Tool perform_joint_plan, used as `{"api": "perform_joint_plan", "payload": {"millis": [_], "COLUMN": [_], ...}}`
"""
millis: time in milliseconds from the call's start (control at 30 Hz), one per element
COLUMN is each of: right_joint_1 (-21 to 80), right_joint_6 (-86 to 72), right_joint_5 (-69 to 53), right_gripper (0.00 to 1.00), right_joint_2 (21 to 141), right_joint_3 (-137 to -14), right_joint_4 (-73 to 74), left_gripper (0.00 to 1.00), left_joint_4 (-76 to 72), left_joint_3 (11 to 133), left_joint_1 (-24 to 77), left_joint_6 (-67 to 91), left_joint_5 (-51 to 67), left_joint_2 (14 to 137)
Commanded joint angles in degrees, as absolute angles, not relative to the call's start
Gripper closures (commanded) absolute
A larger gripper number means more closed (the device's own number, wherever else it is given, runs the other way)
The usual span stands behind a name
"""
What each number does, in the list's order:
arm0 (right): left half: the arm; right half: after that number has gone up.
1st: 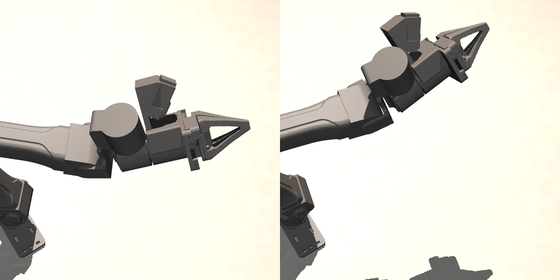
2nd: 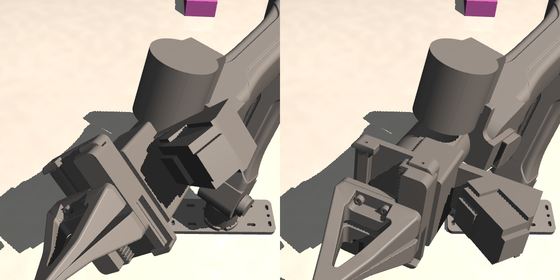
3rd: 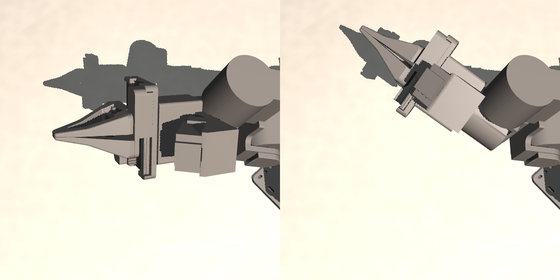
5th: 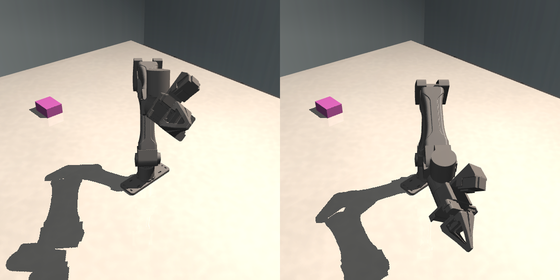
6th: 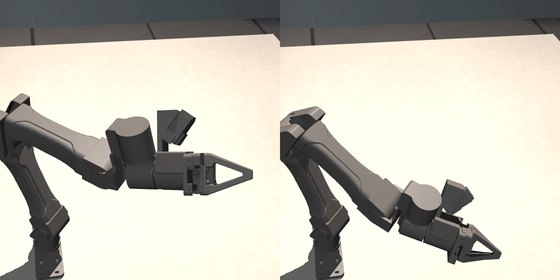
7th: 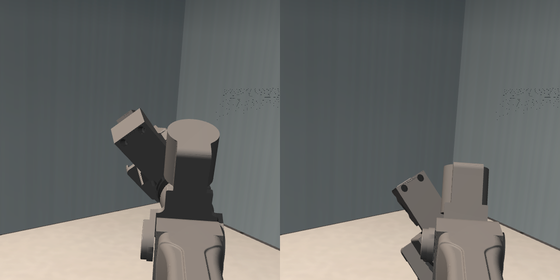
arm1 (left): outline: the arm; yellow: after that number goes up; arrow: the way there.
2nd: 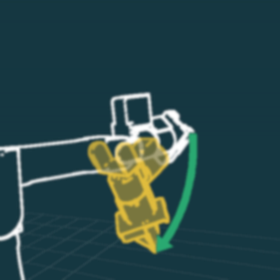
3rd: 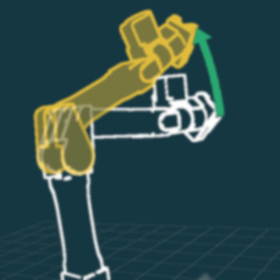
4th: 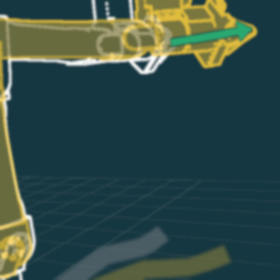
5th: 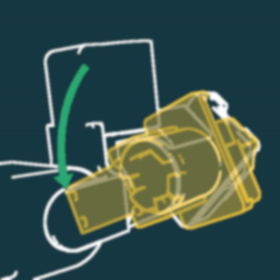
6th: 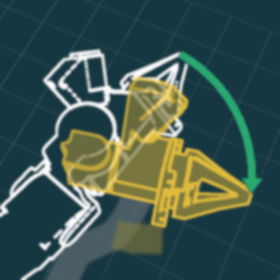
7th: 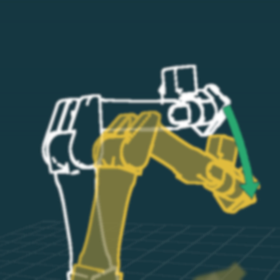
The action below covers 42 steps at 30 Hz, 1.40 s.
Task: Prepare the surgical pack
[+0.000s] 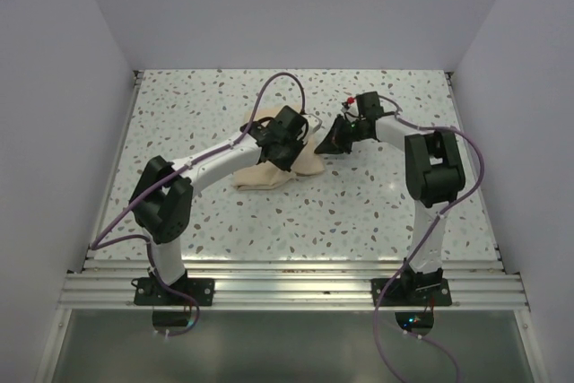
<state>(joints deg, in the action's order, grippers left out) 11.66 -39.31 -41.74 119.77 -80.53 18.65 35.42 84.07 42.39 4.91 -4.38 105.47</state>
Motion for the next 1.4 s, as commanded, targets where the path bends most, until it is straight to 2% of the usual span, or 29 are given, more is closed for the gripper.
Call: {"api": "perform_joint_plan", "payload": {"millis": [0, 200, 367, 533, 733, 867, 1067, 1200, 1333, 1367], "right_joint_1": [11.95, 13.97, 20.55, 26.19, 27.59, 29.36, 29.27, 29.01, 24.18, 21.65], "right_joint_6": [-36.74, -36.65, -40.6, -49.55, -62.04, -57.86, -54.23, -55.28, -53.89, -49.35], "right_joint_5": [-44.56, -46.84, -48.34, -50.01, -44.57, -38.24, -41.03, -42.88, -41.4, -41.4], "right_gripper": [0.97, 0.98, 0.98, 0.99, 1.0, 1.0, 1.0, 0.99, 0.98, 0.97], "right_joint_2": [114.88, 114.17, 117.58, 119.01, 123.83, 129.02, 132.36, 133.06, 126.57, 125.08], "right_joint_3": [-79.81, -79.72, -81.12, -81.58, -77.18, -80.85, -86.56, -88.06, -83.32, -84.1], "right_joint_4": [19.51, 20.31, 14.86, 0.74, -16.16, -6.63, 1.56, 0.7, -0.19, 7.39], "left_gripper": [1.0, 1.0, 1.0, 1.0, 1.0, 1.0, 1.0, 1.0, 1.0, 1.0], "left_joint_4": [32.26, 32.17, 32.08, 31.55, 30.68, 31.55, 27.16, 26.81, 27.76, 27.95], "left_joint_3": [84.81, 85.43, 86.4, 86.92, 87.45, 89.3, 81.06, 78.66, 79.54, 79.71], "left_joint_1": [42.1, 42.01, 42.1, 42.19, 43.68, 44.74, 44.21, 43.24, 42.28, 42.19], "left_joint_6": [4.57, 4.48, 4.57, 4.4, 4.48, 5.88, 8.08, 9.14, 9.05, 8.97], "left_joint_5": [-3.43, -3.34, -1.85, -0.62, -0.26, -0.26, -0.26, -0.26, -1.05, -1.32], "left_joint_2": [102.74, 102.92, 102.83, 102.04, 102.65, 104.41, 100.29, 99.06, 98.96, 98.96]}}
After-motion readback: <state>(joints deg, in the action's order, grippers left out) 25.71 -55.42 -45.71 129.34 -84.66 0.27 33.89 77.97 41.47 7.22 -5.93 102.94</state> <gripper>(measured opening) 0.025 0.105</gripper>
